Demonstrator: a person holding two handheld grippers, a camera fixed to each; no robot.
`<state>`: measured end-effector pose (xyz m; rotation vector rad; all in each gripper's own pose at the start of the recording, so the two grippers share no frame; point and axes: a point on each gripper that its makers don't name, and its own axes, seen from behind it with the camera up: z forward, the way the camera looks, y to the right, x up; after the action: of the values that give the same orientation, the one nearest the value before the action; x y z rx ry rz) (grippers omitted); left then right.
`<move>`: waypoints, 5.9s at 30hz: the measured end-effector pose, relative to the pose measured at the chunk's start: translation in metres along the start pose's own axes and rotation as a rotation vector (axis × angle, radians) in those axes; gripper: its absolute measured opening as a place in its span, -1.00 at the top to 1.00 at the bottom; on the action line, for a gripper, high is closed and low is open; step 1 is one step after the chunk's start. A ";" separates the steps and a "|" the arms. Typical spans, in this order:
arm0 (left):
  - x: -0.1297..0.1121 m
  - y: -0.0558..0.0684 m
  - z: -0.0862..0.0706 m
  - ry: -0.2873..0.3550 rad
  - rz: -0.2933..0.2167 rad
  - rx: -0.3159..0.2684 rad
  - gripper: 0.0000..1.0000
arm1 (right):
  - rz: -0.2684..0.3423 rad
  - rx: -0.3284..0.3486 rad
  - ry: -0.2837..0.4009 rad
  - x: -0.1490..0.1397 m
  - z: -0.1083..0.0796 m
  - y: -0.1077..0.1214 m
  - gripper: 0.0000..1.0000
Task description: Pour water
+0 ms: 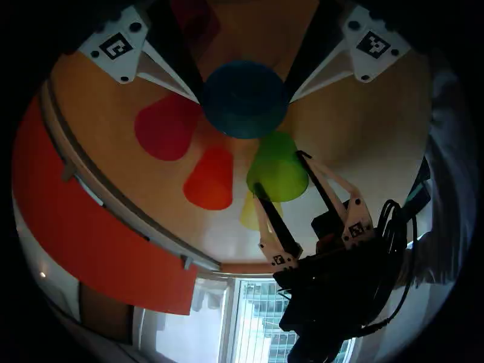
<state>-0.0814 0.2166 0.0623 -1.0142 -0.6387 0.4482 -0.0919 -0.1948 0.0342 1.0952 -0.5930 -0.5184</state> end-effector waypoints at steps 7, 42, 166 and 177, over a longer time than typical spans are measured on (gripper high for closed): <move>0.005 0.004 -0.009 0.020 -0.002 0.004 -0.78 | 0.004 -0.016 0.015 0.003 -0.005 -0.001 -0.86; 0.079 0.029 -0.125 0.355 -0.064 0.127 -0.78 | 0.085 -0.164 0.332 0.096 -0.102 -0.030 -0.86; 0.118 0.074 -0.160 0.676 -0.016 0.140 -0.77 | -0.708 -0.478 0.466 0.294 -0.180 0.031 -0.85; 0.121 0.075 -0.162 0.678 -0.013 0.139 -0.77 | -0.803 -0.511 0.444 0.304 -0.179 0.031 -0.85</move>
<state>0.1129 0.2237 -0.0308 -0.9521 -0.0050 0.1132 0.2547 -0.2634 0.0593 0.8785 0.3934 -1.0134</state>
